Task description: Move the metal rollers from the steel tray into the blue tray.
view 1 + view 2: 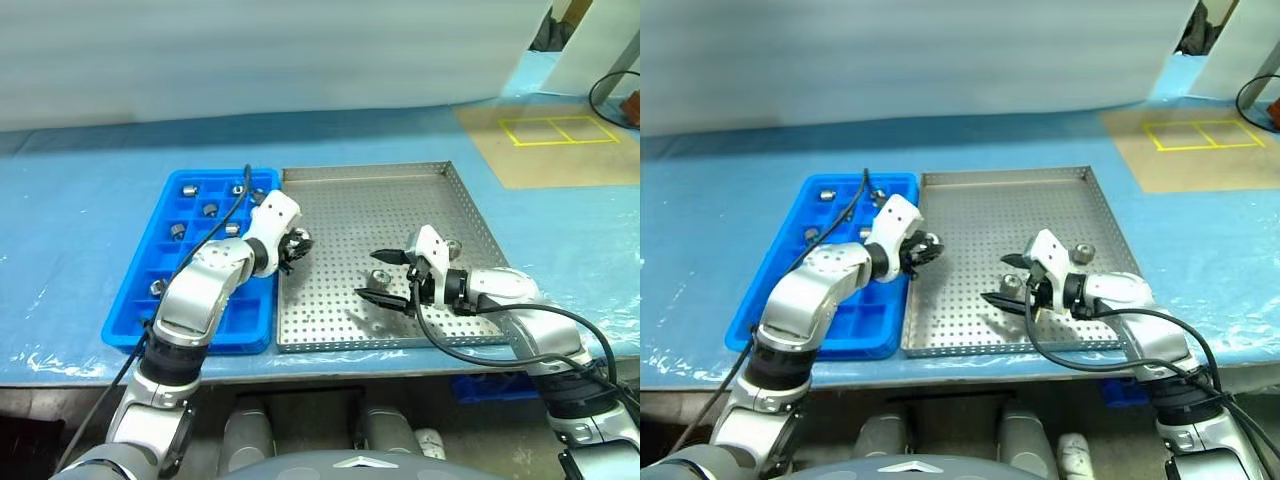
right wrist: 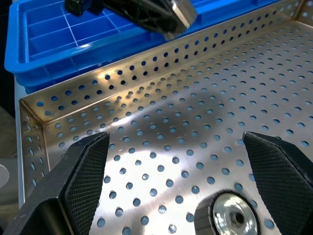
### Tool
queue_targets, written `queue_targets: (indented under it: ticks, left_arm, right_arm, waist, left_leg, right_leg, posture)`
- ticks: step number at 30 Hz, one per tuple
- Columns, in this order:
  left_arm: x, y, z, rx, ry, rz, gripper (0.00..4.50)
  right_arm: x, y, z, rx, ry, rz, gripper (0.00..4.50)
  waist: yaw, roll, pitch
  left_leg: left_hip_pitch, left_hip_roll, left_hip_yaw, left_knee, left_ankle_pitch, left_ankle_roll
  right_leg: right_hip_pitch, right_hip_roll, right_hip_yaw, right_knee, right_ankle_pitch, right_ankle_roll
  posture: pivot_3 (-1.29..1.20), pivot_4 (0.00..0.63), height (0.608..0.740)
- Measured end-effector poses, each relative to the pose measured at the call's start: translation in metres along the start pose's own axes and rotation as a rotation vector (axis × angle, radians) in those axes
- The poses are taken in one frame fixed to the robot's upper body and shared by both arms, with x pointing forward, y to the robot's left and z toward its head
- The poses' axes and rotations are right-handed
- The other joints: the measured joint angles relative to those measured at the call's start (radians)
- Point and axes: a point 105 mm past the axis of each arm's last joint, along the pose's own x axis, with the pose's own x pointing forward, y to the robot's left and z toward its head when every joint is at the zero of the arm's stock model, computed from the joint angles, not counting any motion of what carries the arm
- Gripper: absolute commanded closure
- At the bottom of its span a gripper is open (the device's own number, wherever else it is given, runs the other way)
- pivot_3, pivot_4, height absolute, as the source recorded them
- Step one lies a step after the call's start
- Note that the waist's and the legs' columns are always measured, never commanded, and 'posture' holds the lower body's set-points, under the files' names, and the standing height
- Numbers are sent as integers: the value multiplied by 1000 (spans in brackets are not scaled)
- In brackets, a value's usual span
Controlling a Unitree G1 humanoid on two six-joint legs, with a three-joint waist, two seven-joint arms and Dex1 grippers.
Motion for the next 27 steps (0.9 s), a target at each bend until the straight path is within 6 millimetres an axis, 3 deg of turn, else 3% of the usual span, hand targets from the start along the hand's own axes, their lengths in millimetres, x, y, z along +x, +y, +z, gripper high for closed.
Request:
queue_targets:
  ticks: [7,15,21,27]
  left_arm:
    - [-31,54,1,-138,-44,403,2800]
    - [-44,60,-32,-268,40,506,2800]
    - [-54,76,-36,-255,38,582,2800]
    - [-50,81,-41,-252,38,576,2800]
  right_arm:
    - [16,-2,4,-17,-2,91,0]
    - [29,-1,8,-31,-8,154,0]
    - [31,0,8,-31,-8,172,0]
    - [32,1,9,-33,-15,177,0]
  waist:
    - [35,0,0]
    - [78,-1,0]
    - [89,-1,0]
    - [96,-1,0]
  left_leg:
    - [-1,-1,-1,0,0,1]
    - [-11,0,-2,1,2,2]
    - [-11,-1,-2,1,2,2]
    - [-11,0,-2,1,2,2]
  right_leg:
    - [-1,-1,-1,-1,0,0]
    - [-12,-1,-3,1,0,0]
    - [-12,-1,-3,1,0,0]
    - [-12,-1,-3,1,0,0]
  posture:
    - [119,150,740]
    - [171,150,740]
    - [174,150,740]
    - [164,150,740]
